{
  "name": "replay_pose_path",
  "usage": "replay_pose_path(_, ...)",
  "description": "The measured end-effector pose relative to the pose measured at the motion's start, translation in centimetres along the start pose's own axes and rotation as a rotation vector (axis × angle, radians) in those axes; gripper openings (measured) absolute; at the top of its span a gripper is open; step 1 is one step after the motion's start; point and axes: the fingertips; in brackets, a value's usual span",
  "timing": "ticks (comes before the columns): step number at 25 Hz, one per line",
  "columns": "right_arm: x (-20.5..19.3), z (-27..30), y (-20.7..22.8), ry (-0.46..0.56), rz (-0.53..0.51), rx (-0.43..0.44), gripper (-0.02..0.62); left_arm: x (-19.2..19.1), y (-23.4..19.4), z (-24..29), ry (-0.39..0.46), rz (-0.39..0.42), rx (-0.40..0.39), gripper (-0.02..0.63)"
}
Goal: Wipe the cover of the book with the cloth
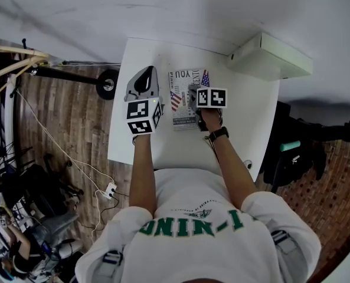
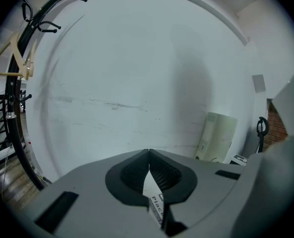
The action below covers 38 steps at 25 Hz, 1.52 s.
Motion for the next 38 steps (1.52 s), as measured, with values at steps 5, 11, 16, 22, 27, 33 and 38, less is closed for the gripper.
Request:
replay_pose_path(5,1.8,-2.3,4.8,0.060,0.064,-0.083,0.032,0.1,1.0,0.0,-0.001,0.005,-0.024,0.012)
replay_pose_path(11,2.1,-3.1,6.4,0.060,0.019,-0.141,0.032,0.3,0.9,-0.4,0.004,0.006,-0.018,0.012)
replay_pose_path(16,1.5,-2.1,2.6,0.066,0.073,-0.048,0.034,0.3,0.7,-1.0,0.003,0.006,-0.006,0.012)
replay_pose_path(22,-2.6,0.6,-5.9,-0.053,-0.065,0.107,0.034,0.2,-0.3,-1.7,-0.003,0.008,0.014,0.012)
replay_pose_path(27,-4.7,2.1,-8.6,-0.097,-0.127,0.140,0.034,0.4,-0.8,-1.9,-0.005,0.020,0.024,0.012)
replay_pose_path(33,-3.6,1.0,-5.5,-0.075,-0.125,0.070,0.032,-0.5,-0.4,-1.9,-0.021,0.034,0.019,0.012)
replay_pose_path(38,-1.7,-1.0,-0.5,-0.004,-0.020,0.013,0.032,0.1,0.2,-1.4,-0.009,0.043,0.003,0.012)
Point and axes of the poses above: the fingertips, and each gripper's own axes: z forward along the fingers, y to its right, x out of its top, and after that the axes turned 14 degrees about y, right-handed
